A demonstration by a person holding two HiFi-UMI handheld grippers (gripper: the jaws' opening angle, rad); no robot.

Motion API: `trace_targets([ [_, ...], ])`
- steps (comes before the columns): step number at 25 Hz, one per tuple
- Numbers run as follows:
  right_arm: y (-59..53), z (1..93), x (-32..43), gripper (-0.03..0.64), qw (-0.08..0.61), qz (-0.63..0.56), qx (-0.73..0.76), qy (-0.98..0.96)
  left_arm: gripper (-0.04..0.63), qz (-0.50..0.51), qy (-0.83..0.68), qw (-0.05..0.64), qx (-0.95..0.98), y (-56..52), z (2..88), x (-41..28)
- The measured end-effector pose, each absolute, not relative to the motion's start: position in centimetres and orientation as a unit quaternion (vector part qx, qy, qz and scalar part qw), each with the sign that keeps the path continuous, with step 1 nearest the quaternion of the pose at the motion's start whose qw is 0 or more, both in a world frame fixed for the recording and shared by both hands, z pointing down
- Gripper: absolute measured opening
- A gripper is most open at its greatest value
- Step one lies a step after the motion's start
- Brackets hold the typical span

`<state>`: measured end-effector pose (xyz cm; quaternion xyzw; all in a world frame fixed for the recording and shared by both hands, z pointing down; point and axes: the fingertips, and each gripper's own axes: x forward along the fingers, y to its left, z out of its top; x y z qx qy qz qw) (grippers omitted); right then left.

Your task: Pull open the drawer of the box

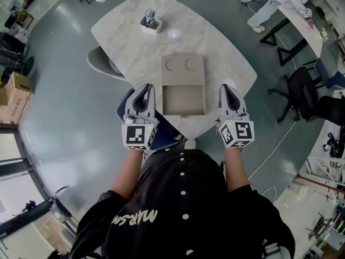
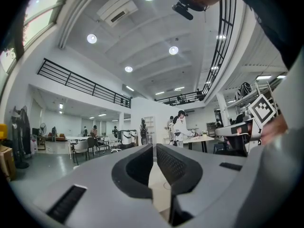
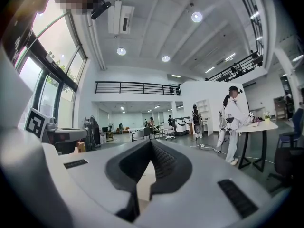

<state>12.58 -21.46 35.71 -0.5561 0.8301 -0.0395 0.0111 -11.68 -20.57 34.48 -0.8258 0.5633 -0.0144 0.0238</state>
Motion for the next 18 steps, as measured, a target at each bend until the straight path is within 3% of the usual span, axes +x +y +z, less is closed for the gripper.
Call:
trace_targets([
  [18, -22.12, 35.28, 12.22, -0.003, 0.012, -0.034, -0.555, 0.831, 0.029, -0.017, 0.562, 0.023, -0.826, -20.94, 34.58, -11.65],
])
